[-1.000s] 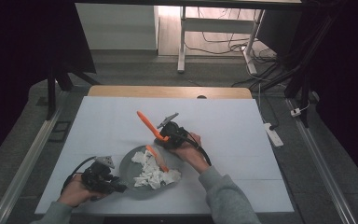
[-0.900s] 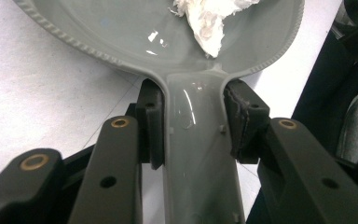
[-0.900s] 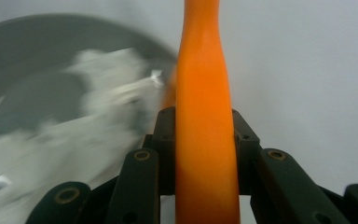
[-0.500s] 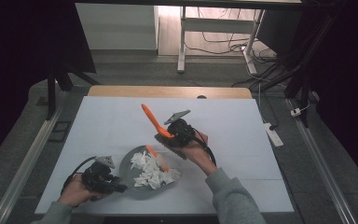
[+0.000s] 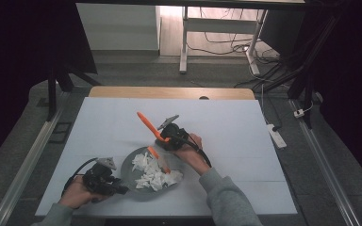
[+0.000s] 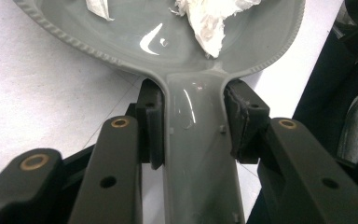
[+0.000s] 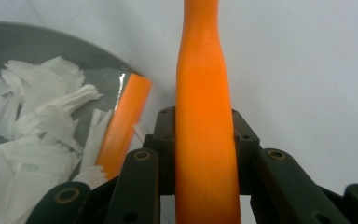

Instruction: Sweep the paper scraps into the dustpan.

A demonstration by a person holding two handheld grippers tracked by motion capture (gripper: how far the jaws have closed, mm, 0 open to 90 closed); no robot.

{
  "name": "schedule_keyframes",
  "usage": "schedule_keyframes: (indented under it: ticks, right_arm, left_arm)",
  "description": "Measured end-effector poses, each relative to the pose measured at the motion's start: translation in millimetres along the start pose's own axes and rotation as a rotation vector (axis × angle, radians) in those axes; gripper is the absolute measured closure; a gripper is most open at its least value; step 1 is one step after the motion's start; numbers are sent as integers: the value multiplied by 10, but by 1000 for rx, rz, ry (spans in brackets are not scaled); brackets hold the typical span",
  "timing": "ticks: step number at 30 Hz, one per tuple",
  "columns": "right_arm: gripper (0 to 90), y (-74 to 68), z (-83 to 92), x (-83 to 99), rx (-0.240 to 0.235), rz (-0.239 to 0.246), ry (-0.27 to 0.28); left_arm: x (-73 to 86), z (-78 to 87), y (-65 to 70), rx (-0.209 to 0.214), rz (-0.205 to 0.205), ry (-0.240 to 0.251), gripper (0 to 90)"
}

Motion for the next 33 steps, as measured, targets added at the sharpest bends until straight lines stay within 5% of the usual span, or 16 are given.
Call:
schedule_keyframes:
  ticks: [3,6,10,18,33]
  right_arm:
    - [706,-109,31,-5,-43,1,-4]
    - [707,-240,112,-12,-156,-10,37]
    - [706,-323,313,-61,-204,-15,122]
    - [706,-118,509,-31,-68,-40,166]
    - [705,-8,652,495,9,-141,133]
  left_arm:
    - [-1,-1,1,0,0,-1,616]
    - [-1,0,2,-2,-1,-2,616]
    - [-3,0,4,-3,0,-3,616]
    - [-3,-1,6,-3,1,-2,616]
    - [21,7,49,4,-19,-10,616]
Point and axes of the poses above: each handheld gripper's, and its own axes: z roughly backward along the jaws, x roughly out of its underside, y roughly to its right, the point moved 1 cm from there along -z, roughly forward along the jaws, and after that the axes turned 4 degrees about z, right-handed, at the moved point
